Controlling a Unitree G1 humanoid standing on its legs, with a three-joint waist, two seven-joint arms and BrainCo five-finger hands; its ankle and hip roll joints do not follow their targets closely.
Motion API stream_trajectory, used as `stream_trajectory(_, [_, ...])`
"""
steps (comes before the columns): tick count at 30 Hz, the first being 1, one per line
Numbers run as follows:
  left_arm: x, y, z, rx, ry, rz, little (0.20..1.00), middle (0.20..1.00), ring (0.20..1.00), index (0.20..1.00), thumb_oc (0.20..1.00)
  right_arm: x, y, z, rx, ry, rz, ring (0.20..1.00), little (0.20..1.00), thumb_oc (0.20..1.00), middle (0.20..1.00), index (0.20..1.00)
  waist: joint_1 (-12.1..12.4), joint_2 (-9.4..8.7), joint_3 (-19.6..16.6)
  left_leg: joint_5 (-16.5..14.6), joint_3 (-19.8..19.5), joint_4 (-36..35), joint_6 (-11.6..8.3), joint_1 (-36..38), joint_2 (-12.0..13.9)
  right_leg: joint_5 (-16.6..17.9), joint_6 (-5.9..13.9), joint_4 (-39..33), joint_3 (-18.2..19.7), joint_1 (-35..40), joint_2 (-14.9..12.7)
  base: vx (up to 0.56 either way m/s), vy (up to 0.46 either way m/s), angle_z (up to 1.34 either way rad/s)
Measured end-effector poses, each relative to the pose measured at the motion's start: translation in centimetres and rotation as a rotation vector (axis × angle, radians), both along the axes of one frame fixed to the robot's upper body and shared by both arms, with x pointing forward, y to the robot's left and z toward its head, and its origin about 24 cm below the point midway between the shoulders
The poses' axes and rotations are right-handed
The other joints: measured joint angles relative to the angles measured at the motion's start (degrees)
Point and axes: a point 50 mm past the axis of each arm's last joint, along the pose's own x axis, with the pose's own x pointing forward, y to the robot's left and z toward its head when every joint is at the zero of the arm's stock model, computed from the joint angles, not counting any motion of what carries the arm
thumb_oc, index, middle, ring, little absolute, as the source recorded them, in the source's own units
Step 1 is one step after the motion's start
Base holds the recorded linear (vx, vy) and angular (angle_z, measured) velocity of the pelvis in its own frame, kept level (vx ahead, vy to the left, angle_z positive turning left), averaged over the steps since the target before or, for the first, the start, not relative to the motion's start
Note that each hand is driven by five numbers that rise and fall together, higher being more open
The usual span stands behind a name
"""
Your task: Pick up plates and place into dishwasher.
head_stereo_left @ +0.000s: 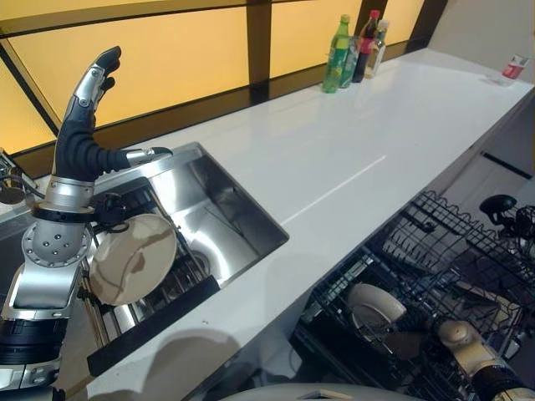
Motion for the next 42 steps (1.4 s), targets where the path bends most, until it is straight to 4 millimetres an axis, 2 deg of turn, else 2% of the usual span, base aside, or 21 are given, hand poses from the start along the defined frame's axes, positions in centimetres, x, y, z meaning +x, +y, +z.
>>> stream_trajectory(4, [0.0,0.0,0.0,0.000,-0.001,0.000,1.000,1.000,1.000,1.000,1.000,-0.3,-0.2,0.1,-0.036,-0.006,-0.017,1.000,1.000,1.000,1.000,1.000,0.0,0.88,0.5,0.0,-0.3,0.0,-0.01,0.0,0.0,0.0,-0.01,0.0,-0.2,-0.1,0.0,-0.04,-0.011,0.03])
stream_trajectory(9, [0.0,0.1,0.1,0.001,-0.004,0.004,1.000,1.000,1.000,1.000,1.000,-0.2,-0.5,1.2,-0.074,-0.058,-0.011,1.000,1.000,1.000,1.000,1.000,-0.2,1.92,1.0,0.0,-0.3,-0.2,-0.05,0.0,0.0,0.0,-0.01,-0.1,-0.3,-0.1,0.1,-0.04,-0.006,0.01])
stream_trajectory(21, [0.1,1.2,-0.6,0.020,0.055,0.086,1.000,1.000,1.000,1.000,1.000,1.0,-1.7,4.8,-0.094,-0.217,-0.008,1.000,1.000,1.000,1.000,1.000,-0.3,0.98,0.9,0.8,-0.2,-1.8,0.04,0.5,-0.1,0.0,0.01,-0.2,-0.2,-0.2,-0.1,0.00,0.000,0.00])
stream_trajectory(25, [-0.2,2.2,-1.0,0.029,0.072,0.135,1.000,1.000,1.000,1.000,1.000,1.5,-2.0,6.1,-0.116,-0.270,0.002,1.000,1.000,1.000,1.000,1.000,-0.4,0.77,1.0,0.9,-0.1,-2.1,0.02,1.0,-0.1,0.0,0.02,-0.2,-0.1,-0.2,-0.1,0.00,0.000,0.00])
stream_trajectory(28, [-0.2,2.7,-1.6,0.035,0.117,0.161,1.000,1.000,1.000,1.000,1.000,2.6,-2.5,8.4,-0.139,-0.382,-0.020,1.000,1.000,1.000,1.000,1.000,-0.5,0.81,1.0,1.0,-0.1,-2.1,0.05,1.0,-0.1,0.0,0.02,-0.2,-0.1,-0.1,-0.1,0.00,0.000,0.00])
stream_trajectory(30, [-0.5,3.3,-2.3,0.034,0.163,0.190,1.000,1.000,1.000,1.000,1.000,3.5,-2.9,10.7,-0.175,-0.490,-0.025,1.000,1.000,1.000,1.000,1.000,-1.6,0.83,1.0,1.0,0.1,-2.2,0.08,1.0,-0.1,0.0,0.02,-0.2,0.0,-0.2,-0.1,-0.04,0.030,-0.01])
stream_trajectory(32, [-0.6,4.9,-3.2,0.015,0.223,0.266,1.000,1.000,1.000,1.000,1.000,4.3,-3.3,13.6,-0.211,-0.632,-0.047,1.000,1.000,1.000,1.000,1.000,-1.9,1.21,1.1,1.0,0.5,-2.3,0.08,1.1,-0.1,0.0,0.03,-0.2,0.2,-0.4,-0.1,-0.04,0.053,-0.06])
stream_trajectory(34, [-0.6,6.3,-4.1,0.028,0.272,0.353,1.000,1.000,1.000,1.000,1.000,4.7,-3.8,15.4,-0.241,-0.727,-0.075,1.000,1.000,1.000,1.000,1.000,-2.2,1.39,1.1,1.0,0.7,-2.4,0.06,1.1,-0.1,0.0,0.03,-0.2,0.4,-0.5,0.0,-0.03,0.062,-0.05])
stream_trajectory(37, [-1.2,8.1,-5.5,0.132,0.351,0.477,1.000,1.000,1.000,1.000,1.000,4.8,-4.2,17.5,-0.272,-0.830,-0.106,1.000,1.000,1.000,1.000,1.000,-3.1,1.99,1.4,1.2,0.9,-2.9,0.09,1.1,-0.1,0.0,0.03,-0.1,0.6,-1.0,-0.1,-0.02,0.065,-0.04])
stream_trajectory(42, [-1.5,8.8,-6.5,0.289,0.484,0.528,1.000,1.000,1.000,1.000,1.000,5.1,-4.1,19.3,-0.280,-0.914,-0.103,1.000,1.000,1.000,1.000,1.000,-3.3,3.55,1.9,1.3,1.0,-2.9,0.09,1.1,-0.1,0.0,0.03,0.1,1.4,-1.4,0.1,0.01,0.048,-0.07])
